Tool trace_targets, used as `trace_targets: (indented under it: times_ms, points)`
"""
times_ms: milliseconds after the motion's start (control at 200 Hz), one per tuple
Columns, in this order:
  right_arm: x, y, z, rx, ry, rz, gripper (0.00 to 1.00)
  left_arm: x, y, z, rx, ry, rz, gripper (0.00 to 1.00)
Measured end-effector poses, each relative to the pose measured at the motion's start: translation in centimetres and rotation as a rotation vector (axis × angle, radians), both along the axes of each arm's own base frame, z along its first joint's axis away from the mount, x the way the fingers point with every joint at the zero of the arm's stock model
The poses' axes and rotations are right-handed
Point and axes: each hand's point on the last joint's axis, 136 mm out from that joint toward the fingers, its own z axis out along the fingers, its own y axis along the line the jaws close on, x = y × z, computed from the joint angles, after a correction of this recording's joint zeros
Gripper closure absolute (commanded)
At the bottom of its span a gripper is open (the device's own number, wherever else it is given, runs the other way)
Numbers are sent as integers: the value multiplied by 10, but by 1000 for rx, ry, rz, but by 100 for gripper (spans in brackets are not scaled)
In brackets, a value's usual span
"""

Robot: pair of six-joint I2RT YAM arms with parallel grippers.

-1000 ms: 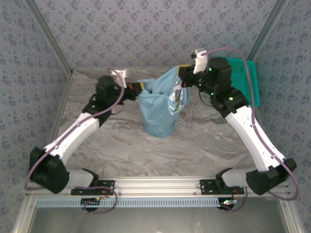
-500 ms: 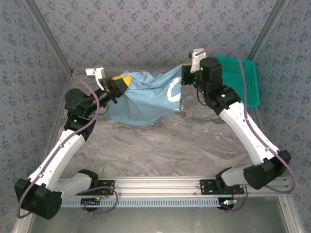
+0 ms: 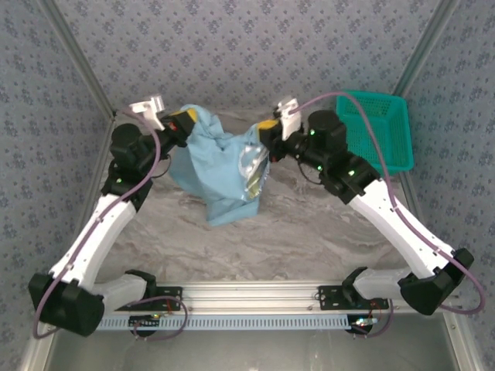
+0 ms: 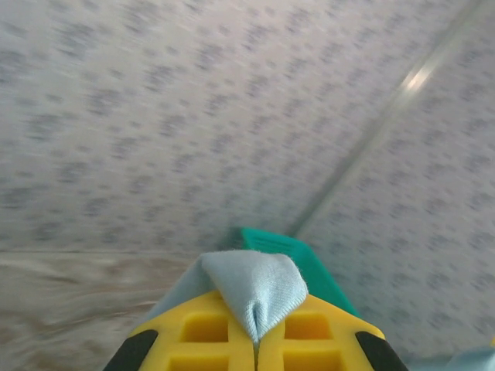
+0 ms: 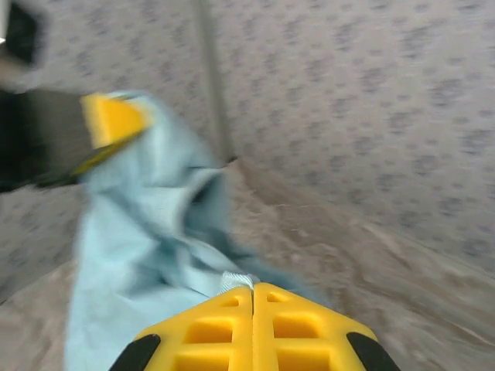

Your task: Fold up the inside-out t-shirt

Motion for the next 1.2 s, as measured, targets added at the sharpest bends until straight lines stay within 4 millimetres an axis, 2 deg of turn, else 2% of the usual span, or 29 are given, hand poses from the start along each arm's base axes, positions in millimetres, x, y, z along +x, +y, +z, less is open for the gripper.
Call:
trace_targets:
  times_ms: [50,105,190,225,230,245,290,360,420,515,720,829,904,989,1039,1199]
  points:
    - [-13,14,-22,-28,22,80,100,0,-5,-5,-1,12,-42,100]
    - [-28,24,-58,-69,76,174,100,-2,-1,-5,1,9,-49,100]
    - [-52,33,-117,-132,192,298,100,-7,9,8,-7,-32,-38,100]
    - [-60,35,-135,-156,230,332,100,-9,13,13,-11,-51,-35,100]
    - [-64,36,-141,-167,245,347,99,-10,13,15,-12,-56,-35,100]
    - [-66,36,-145,-172,256,356,98,-11,14,17,-14,-65,-35,100]
    - [-74,37,-161,-208,291,384,86,-15,14,23,-18,-85,-47,100]
    - [-80,36,-171,-245,312,397,71,-20,10,30,-23,-106,-79,100]
    - [-80,34,-172,-263,300,395,61,-24,5,31,-25,-111,-116,100]
    - [-73,29,-165,-244,282,369,57,-28,-1,30,-26,-109,-170,100]
    - [-37,23,-116,-85,176,264,54,-37,-13,26,-14,-103,-263,100]
    - [-24,37,-103,-12,157,272,45,-43,-21,23,1,-103,-299,100]
    - [-21,51,-97,31,153,307,43,-46,-27,20,16,-99,-317,100]
    - [-21,65,-92,76,161,351,46,-49,-31,18,30,-98,-327,100]
    - [-20,70,-87,101,159,370,50,-49,-32,16,36,-97,-331,100]
    - [-19,75,-60,162,119,397,75,-50,-34,14,51,-97,-333,100]
